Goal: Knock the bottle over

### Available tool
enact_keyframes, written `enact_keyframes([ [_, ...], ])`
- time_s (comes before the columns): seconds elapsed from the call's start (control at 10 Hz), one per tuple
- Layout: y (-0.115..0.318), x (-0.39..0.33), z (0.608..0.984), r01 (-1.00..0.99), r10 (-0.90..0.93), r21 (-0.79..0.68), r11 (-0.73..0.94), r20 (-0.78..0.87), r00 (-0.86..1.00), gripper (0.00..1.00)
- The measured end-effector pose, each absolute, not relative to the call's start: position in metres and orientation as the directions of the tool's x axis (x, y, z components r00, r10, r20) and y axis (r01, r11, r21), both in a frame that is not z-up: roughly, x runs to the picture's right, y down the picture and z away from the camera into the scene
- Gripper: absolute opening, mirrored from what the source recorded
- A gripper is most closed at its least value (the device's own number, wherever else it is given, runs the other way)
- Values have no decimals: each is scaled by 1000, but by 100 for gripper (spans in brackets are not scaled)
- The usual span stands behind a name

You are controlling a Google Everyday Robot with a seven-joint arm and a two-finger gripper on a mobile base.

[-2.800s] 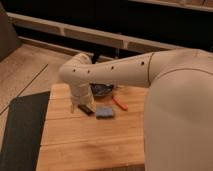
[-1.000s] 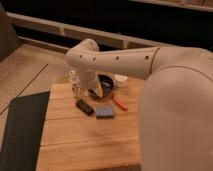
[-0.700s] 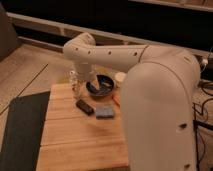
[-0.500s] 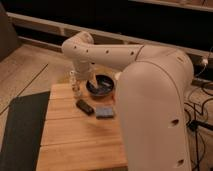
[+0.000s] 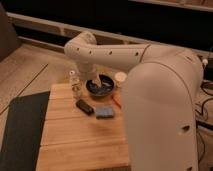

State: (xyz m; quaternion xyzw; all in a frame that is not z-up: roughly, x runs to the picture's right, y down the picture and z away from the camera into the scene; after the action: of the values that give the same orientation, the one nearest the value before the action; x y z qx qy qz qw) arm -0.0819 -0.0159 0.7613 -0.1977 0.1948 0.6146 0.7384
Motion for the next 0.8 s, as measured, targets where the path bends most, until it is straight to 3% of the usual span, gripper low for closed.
enact_keyframes([
  [0.4, -1, -103, 794, -950, 808, -54, 308, -512, 291, 65],
  [0.8, -8, -116, 833, -946, 800, -78, 313, -516, 307, 65],
])
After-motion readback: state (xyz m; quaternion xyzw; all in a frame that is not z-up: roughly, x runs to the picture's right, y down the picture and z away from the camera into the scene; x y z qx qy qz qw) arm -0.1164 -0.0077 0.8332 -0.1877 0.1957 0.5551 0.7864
